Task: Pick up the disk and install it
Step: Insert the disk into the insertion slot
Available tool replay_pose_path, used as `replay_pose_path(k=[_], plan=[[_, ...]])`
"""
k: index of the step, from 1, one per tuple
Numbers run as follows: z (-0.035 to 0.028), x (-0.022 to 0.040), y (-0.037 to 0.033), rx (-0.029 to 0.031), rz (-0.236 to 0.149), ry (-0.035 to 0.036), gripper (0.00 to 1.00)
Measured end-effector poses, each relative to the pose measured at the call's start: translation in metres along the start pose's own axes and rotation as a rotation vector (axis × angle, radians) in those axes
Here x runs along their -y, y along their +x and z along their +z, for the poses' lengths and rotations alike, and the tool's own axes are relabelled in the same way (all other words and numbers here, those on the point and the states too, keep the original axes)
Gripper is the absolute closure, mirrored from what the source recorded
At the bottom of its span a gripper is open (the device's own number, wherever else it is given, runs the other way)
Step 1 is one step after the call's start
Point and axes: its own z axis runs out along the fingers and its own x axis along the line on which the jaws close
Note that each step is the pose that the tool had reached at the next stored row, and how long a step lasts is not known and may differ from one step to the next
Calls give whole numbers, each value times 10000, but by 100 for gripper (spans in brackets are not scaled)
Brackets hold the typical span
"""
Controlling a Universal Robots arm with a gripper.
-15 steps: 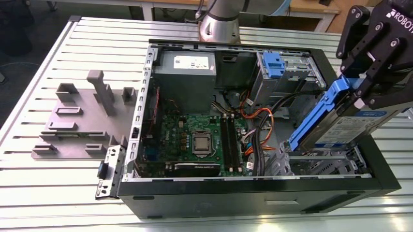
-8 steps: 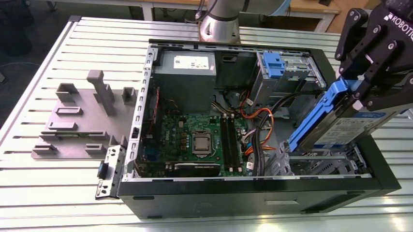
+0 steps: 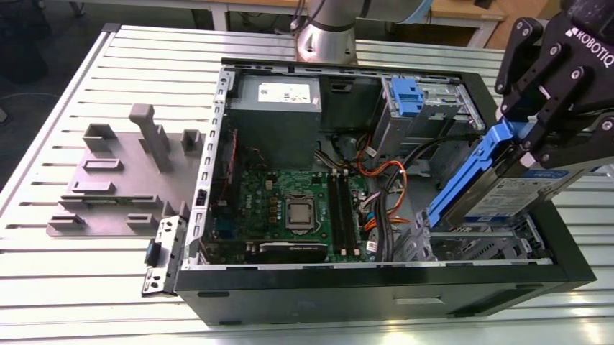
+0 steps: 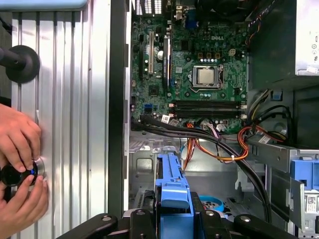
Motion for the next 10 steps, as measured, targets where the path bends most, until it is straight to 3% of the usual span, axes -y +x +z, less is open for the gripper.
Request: replay_pose_path(k=[10], plan=[[57, 0, -13, -1, -1, -6, 64]])
